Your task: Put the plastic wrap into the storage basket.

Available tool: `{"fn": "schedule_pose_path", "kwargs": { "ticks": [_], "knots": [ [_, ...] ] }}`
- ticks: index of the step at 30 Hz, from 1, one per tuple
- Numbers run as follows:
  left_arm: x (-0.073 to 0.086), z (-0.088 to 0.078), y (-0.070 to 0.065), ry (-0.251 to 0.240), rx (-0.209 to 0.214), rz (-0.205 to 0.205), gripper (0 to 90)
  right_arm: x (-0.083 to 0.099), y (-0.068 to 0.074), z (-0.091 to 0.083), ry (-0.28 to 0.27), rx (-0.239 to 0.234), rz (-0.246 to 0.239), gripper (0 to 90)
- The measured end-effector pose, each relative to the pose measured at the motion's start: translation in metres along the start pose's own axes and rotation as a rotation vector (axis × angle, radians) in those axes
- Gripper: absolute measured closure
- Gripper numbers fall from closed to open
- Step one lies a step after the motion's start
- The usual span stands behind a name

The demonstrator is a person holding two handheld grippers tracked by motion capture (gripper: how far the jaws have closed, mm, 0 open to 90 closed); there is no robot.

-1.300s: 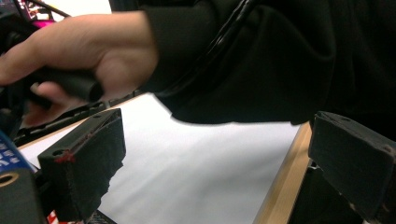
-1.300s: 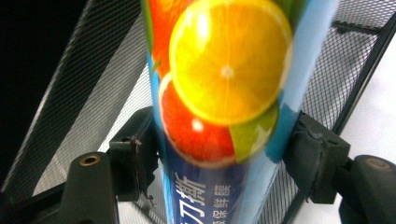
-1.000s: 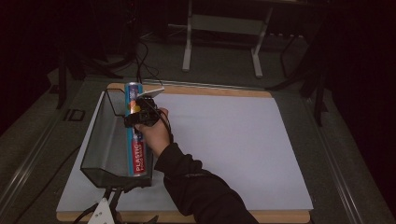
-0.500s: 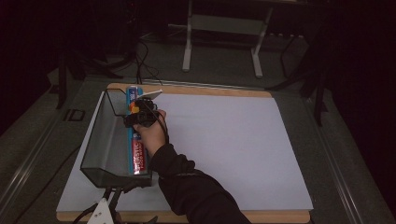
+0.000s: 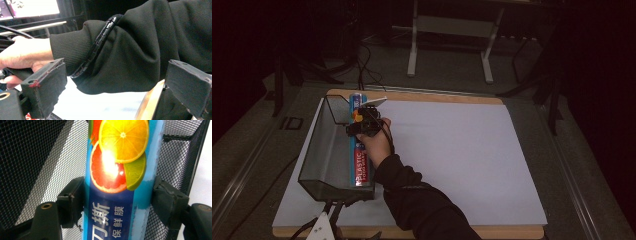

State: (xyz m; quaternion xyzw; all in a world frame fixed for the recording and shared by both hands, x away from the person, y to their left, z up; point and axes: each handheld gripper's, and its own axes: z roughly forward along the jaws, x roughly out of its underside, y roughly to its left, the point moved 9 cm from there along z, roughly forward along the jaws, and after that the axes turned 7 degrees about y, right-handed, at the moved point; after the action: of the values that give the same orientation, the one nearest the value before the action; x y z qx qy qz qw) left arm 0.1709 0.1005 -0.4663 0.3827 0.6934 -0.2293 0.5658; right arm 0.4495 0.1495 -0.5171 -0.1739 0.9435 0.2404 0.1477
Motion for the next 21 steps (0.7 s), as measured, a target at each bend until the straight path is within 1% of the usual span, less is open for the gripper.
{"fn": "schedule_pose_path", "kwargs": {
  "ticks": [2,4,5,7,9,10,11,12,13,14,15,16,17,18,19,20,21],
  "knots": [
    [0.001,0.0,0.0,0.003,0.001,0.002,4.8,-0.001,-0.001,-0.001,-0.006,-0.004,-0.009,29.5],
    [0.001,0.0,0.0,0.003,0.0,0.004,4.8,-0.003,-0.002,-0.004,-0.03,-0.012,-0.025,27.9],
    [0.001,0.0,0.0,0.003,0.0,0.005,4.8,-0.003,-0.001,-0.006,-0.035,-0.017,-0.037,25.9],
    [0.001,0.0,0.0,0.004,0.0,0.004,4.8,-0.004,0.0,-0.009,-0.037,-0.03,-0.051,25.1],
    [0.001,0.0,0.001,0.006,-0.001,0.004,4.8,-0.005,0.001,-0.014,-0.039,-0.072,-0.074,22.2],
    [0.001,0.001,0.001,0.008,-0.001,0.003,4.8,-0.005,0.0,-0.018,-0.046,-0.081,-0.098,21.8],
    [0.002,0.001,0.001,0.01,0.0,0.003,4.8,-0.006,-0.002,-0.022,-0.061,-0.067,-0.118,21.7],
    [0.002,0.001,0.001,0.01,-0.001,0.003,4.8,-0.006,-0.003,-0.026,-0.071,-0.06,-0.136,19.4],
    [0.002,0.001,0.001,0.01,-0.001,0.003,4.8,-0.006,-0.003,-0.026,-0.071,-0.06,-0.136,19.4],
    [0.002,0.002,0.001,0.013,0.004,-0.002,4.8,-0.006,-0.003,-0.029,-0.074,-0.067,-0.15,17.7],
    [0.002,0.002,0.001,0.012,0.003,-0.004,4.8,-0.003,-0.003,-0.038,-0.077,-0.061,-0.206,15.6],
    [0.002,0.002,0.001,0.013,0.004,-0.005,4.8,-0.001,-0.003,-0.041,-0.075,-0.061,-0.236,13.2],
    [0.002,0.003,0.001,0.015,0.005,-0.005,4.8,0.0,-0.003,-0.044,-0.075,-0.052,-0.264,13.2],
    [0.002,0.003,0.001,0.016,0.005,-0.007,4.8,0.002,-0.003,-0.048,-0.08,-0.05,-0.287,12.4],
    [0.002,0.003,0.001,0.016,0.005,-0.007,4.8,0.002,-0.003,-0.048,-0.08,-0.05,-0.287,12.4],
    [0.002,0.003,0.001,0.015,0.003,-0.008,4.8,0.004,-0.003,-0.051,-0.084,-0.053,-0.306,12.2],
    [0.002,0.004,0.001,0.016,0.004,-0.008,4.8,0.008,-0.004,-0.061,-0.102,-0.051,-0.333,12.2]
  ]
}}
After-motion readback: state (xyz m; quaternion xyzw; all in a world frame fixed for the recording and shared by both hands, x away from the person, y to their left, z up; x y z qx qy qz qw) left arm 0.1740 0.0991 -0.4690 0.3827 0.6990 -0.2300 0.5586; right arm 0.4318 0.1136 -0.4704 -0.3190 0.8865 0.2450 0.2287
